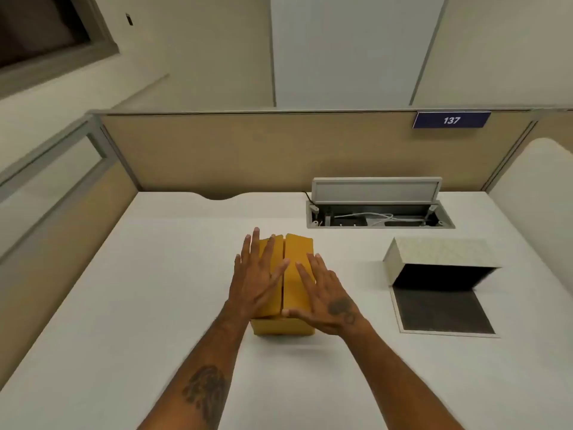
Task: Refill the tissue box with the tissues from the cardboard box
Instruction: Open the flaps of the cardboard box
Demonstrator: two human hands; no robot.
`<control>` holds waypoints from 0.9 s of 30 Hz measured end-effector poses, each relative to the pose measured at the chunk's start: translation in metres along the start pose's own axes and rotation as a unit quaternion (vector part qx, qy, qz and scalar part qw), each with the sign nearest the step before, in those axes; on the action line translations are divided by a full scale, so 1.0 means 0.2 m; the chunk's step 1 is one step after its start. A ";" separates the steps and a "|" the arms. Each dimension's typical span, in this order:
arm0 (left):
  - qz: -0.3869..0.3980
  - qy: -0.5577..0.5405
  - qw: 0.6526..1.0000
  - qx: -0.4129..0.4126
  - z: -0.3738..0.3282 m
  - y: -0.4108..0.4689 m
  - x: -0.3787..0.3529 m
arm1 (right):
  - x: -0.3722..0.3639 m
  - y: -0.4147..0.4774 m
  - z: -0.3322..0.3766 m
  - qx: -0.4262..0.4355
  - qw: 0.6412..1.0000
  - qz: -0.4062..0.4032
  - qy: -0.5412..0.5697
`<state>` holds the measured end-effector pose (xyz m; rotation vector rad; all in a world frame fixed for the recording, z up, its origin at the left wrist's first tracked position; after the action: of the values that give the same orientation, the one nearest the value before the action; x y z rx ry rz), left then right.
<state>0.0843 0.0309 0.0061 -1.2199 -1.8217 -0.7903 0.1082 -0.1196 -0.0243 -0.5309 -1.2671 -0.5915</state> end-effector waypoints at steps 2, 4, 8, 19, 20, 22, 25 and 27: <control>0.026 0.003 1.000 0.008 0.03 0.00 -0.07 | -0.07 0.02 0.03 0.008 1.000 0.018 0.003; 0.047 0.012 0.999 0.016 0.06 -0.02 -0.15 | -0.14 0.02 0.04 0.007 1.000 0.025 0.001; 0.066 0.000 0.997 0.028 0.10 -0.04 -0.28 | -0.19 0.06 0.04 0.013 0.999 0.027 0.016; 0.064 -0.091 0.994 0.016 0.14 -0.03 -0.26 | -0.18 0.08 0.07 0.011 0.999 0.013 0.038; 0.058 -0.123 0.990 0.023 0.15 -0.03 -0.23 | -0.15 0.08 0.07 0.011 0.999 0.006 0.044; 0.044 -0.186 0.981 0.038 0.20 -0.04 -0.15 | -0.09 0.06 0.05 0.016 0.998 -0.019 0.057; 0.014 -0.266 0.962 0.054 0.31 -0.04 -0.02 | 0.03 0.01 -0.01 0.027 0.996 -0.076 0.046; -0.010 -0.305 0.950 0.062 0.37 -0.05 0.06 | 0.10 -0.02 -0.07 0.023 0.993 -0.114 0.031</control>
<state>0.0534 0.0945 -0.0216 -1.4692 -2.3340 -0.3055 0.1187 -0.1348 -0.0075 -0.3292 -1.2877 -0.7621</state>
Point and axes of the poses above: each hand's wrist, its own y-axis towards the middle knuckle, its own x-axis out of the back of the hand, z = x × y, the point moved 9 cm from there along y, towards the middle knuckle, and after that the axes turned 6 degrees about -y, right-handed, at the moved point
